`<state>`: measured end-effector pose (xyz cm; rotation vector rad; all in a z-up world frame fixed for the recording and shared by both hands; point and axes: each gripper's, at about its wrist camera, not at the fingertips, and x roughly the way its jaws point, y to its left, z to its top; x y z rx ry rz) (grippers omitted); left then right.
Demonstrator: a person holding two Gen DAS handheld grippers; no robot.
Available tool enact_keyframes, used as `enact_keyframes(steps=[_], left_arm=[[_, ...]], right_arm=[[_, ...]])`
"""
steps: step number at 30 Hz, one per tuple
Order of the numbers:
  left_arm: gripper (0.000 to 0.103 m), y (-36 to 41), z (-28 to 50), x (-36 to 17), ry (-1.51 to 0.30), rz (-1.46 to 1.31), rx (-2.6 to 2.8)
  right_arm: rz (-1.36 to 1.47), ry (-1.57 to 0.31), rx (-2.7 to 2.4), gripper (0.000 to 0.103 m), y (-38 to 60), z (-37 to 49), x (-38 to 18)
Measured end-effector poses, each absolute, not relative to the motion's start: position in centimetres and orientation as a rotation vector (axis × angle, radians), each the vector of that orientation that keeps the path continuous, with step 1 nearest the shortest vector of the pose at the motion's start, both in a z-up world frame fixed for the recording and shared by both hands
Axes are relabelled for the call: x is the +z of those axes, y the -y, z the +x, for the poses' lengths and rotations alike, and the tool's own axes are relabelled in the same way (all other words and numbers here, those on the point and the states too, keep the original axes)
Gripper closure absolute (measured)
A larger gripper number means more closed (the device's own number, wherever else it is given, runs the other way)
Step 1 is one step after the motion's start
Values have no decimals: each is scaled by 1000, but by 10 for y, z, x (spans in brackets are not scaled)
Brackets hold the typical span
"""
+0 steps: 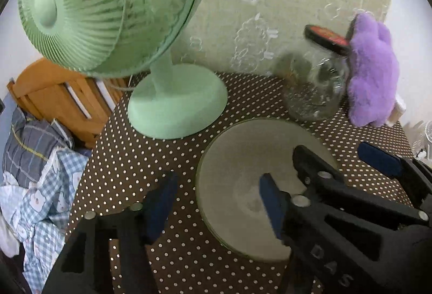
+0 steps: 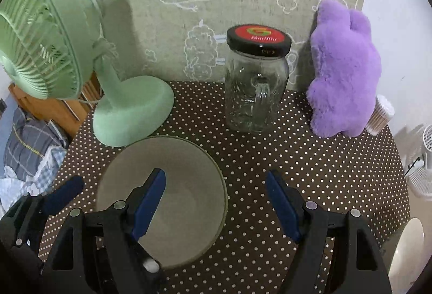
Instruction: Organize plates and bowls
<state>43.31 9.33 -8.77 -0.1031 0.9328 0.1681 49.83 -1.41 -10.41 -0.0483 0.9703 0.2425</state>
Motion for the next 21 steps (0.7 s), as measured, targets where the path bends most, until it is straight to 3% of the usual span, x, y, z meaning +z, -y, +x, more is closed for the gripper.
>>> enact_keyframes(steps=[1,3,10,14,21], left_arm=[[46,-95,435,-92,-942,-114,171],[53,-96,439,-97,-956,-120,171],[74,-97,447,-108,-981,-101,174],[83,-98,451,-113,-994,-116,164],[84,-96,454,-116,-994,-103,178]], right_arm=[[-40,-982,249,27,14,500,-107],[-33,-1004,259,43,13,503,-113],[-48,-1028,275,66,6,506,-126],[-71,-1022,264,73,4,509,-127],[-73,-1049,260,76,4,514,-136]])
